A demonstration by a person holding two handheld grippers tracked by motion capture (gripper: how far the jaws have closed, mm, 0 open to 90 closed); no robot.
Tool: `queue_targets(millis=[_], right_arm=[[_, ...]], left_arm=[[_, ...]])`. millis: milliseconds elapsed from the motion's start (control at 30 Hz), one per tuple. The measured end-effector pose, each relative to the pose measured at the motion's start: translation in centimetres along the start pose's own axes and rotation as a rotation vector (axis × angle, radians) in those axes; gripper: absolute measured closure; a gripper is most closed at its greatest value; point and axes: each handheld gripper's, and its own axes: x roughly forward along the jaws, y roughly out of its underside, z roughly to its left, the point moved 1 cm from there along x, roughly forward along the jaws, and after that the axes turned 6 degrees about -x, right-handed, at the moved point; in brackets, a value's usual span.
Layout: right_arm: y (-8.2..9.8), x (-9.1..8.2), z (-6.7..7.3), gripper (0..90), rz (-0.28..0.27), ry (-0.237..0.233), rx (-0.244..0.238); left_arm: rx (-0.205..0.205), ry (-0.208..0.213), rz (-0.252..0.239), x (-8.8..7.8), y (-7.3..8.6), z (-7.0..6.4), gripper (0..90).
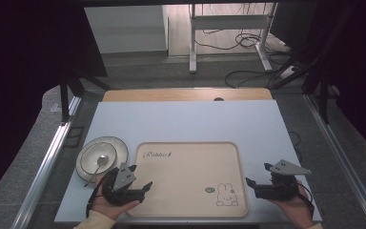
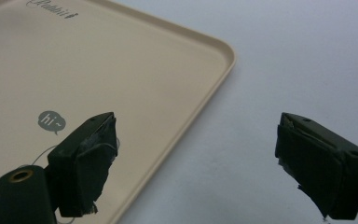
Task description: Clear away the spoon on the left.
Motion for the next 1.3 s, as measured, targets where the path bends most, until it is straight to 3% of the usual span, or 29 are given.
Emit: queue_targets(millis=[500, 1133, 1300], right_arm=[[0.2, -0.1, -0.1, 13.4, 0.008, 0.009, -0.002], [0.3, 0.2, -0.2, 13.6, 0.019, 0.007, -0.016], [0.3, 0.3, -0.2, 14.2, 0.024, 0.004, -0.02]], left_arm=[[-0.004, -0.002, -0.036, -0.7, -0.6, 0.2, 24.8], [0.001, -0.048, -0.086, -2.9, -1.5, 0.5, 24.9], [0.004, -0.077, -0.114, -3.8, -2.0, 0.6, 25.1]])
